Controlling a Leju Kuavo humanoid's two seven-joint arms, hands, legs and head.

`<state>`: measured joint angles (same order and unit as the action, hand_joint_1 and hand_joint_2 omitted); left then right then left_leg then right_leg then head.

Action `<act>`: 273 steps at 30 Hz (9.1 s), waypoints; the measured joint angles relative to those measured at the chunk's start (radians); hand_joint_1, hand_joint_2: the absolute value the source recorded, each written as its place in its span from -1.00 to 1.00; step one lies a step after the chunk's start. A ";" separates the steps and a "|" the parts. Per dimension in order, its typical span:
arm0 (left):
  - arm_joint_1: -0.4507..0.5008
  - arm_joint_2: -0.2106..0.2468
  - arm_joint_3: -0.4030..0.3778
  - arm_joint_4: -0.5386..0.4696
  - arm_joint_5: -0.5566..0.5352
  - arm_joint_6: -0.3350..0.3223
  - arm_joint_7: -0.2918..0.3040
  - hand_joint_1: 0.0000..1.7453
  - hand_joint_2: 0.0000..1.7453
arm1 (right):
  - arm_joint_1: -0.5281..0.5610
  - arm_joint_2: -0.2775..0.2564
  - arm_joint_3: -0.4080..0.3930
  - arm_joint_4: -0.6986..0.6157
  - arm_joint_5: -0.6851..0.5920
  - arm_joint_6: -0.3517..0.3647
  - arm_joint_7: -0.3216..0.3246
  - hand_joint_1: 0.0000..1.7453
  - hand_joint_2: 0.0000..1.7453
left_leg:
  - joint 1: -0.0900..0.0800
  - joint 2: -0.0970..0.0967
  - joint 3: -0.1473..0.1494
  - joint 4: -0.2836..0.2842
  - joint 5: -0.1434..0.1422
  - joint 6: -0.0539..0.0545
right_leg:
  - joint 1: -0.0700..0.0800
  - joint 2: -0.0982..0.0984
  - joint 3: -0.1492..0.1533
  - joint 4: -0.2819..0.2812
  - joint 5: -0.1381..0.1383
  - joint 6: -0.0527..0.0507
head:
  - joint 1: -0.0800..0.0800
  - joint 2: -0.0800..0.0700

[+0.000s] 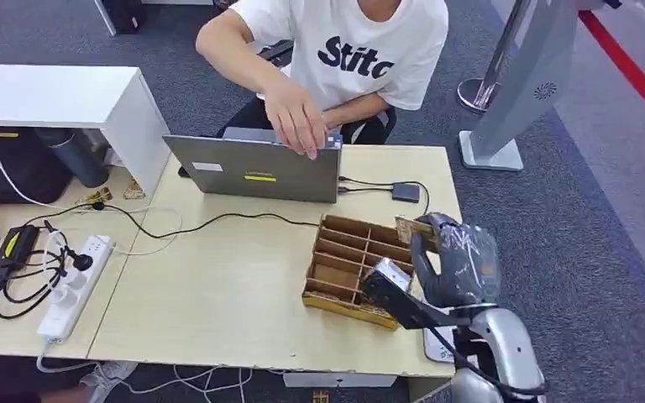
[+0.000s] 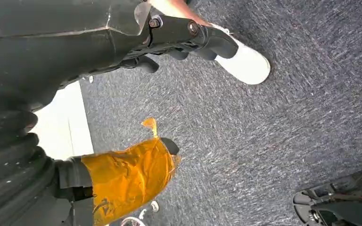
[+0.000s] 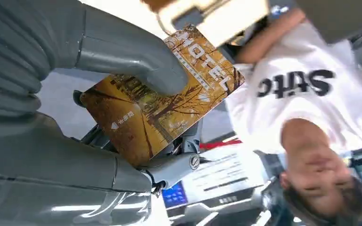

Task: Pass the card to the sensor for recognition and then transmit it.

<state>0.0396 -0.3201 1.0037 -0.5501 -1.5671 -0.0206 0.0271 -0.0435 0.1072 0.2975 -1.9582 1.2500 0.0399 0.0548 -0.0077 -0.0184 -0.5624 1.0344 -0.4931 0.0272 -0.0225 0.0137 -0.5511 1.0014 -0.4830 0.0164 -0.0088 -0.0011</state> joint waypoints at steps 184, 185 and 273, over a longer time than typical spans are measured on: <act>-0.065 0.026 0.037 0.067 -0.003 0.042 0.015 -1.00 1.00 | 0.097 -0.041 0.094 0.306 0.169 0.113 -0.028 -1.00 1.00 | 0.000 -0.004 -0.007 0.000 0.004 -0.002 | 0.000 -0.004 -0.007 0.000 0.002 -0.002 | 0.000 0.000; -0.065 0.026 0.037 0.067 -0.003 0.042 0.015 -1.00 1.00 | 0.097 -0.041 0.094 0.306 0.169 0.112 -0.029 -1.00 1.00 | 0.000 -0.004 -0.007 0.000 0.004 -0.002 | 0.000 -0.004 -0.007 0.000 0.002 -0.002 | 0.000 0.000; -0.087 0.089 -0.105 0.199 -0.003 0.066 0.026 -1.00 1.00 | -0.609 0.120 0.036 0.539 -0.061 0.183 0.108 1.00 1.00 | 0.001 -0.004 -0.008 0.000 0.010 -0.003 | 0.000 -0.003 -0.008 0.001 0.007 -0.002 | 0.000 0.000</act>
<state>-0.0470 -0.2312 0.8988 -0.3513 -1.5705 0.0450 0.0534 -0.6522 0.2274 0.3330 -1.4190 1.1887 0.2232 0.1625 -0.0072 -0.0229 -0.5703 1.0345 -0.4835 0.0244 -0.0224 0.0103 -0.5587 1.0028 -0.4761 0.0141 -0.0088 -0.0011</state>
